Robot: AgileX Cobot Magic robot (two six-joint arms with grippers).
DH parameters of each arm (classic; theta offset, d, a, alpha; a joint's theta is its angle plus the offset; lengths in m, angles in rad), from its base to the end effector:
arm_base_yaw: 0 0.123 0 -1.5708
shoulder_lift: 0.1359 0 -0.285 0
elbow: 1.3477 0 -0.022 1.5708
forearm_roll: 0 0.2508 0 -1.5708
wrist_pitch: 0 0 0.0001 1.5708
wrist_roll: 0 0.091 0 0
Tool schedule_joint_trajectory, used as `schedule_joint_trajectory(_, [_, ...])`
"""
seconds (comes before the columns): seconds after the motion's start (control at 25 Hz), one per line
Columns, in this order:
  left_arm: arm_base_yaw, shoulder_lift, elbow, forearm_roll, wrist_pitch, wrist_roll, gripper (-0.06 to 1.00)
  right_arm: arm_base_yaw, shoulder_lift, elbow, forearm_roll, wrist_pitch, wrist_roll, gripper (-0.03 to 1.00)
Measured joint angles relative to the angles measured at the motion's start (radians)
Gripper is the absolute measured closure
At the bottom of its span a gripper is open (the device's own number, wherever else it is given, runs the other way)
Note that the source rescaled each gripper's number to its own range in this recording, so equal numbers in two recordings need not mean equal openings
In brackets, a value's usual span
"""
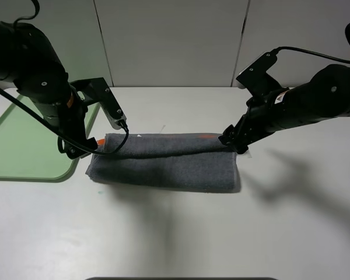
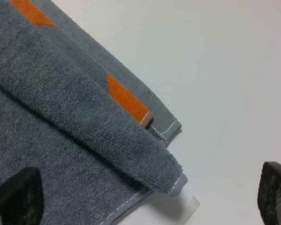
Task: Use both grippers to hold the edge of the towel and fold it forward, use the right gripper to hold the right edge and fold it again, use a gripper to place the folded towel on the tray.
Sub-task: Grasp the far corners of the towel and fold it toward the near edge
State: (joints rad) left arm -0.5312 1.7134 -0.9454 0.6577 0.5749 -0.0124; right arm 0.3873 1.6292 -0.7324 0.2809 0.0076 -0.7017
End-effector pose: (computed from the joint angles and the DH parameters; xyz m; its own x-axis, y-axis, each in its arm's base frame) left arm 0.2927 -0.1368 0.1777 -0.4739 0.8620 -0.1797 0.7268 0.4982 0.4728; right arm 0.2834 0.1158 0.1698 -0.4613 -0.6293 -0.6254 -0.6217 0.7322 -0.2782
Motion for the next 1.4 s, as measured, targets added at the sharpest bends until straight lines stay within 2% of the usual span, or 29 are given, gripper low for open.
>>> schedule_joint_trajectory(0.32, [0.0,0.0,0.0,-0.004,0.0,0.0,-0.06,0.0,0.0,0.0,0.003,0.015,0.031,-0.03])
schedule_joint_trajectory(0.56, [0.0,0.0,0.0,-0.01,-0.006,0.0,-0.06,0.0,-0.068,0.0,0.007,0.114,0.216,-0.03])
schedule_joint_trajectory(0.76, [0.0,0.0,0.0,-0.013,-0.006,0.0,-0.06,0.0,-0.219,0.001,0.004,0.282,0.338,-0.03])
schedule_joint_trajectory(1.08, [0.0,0.0,0.0,-0.013,0.001,0.0,-0.06,0.0,-0.521,0.008,-0.007,0.603,0.413,-0.03])
schedule_joint_trajectory(1.2, [0.0,0.0,0.0,-0.013,0.002,0.0,-0.06,0.0,-0.64,0.046,-0.035,0.693,0.448,-0.03])
schedule_joint_trajectory(1.4, [-0.001,0.0,0.0,-0.013,0.01,0.0,-0.06,0.0,-0.896,0.152,-0.115,0.788,0.541,-0.03])
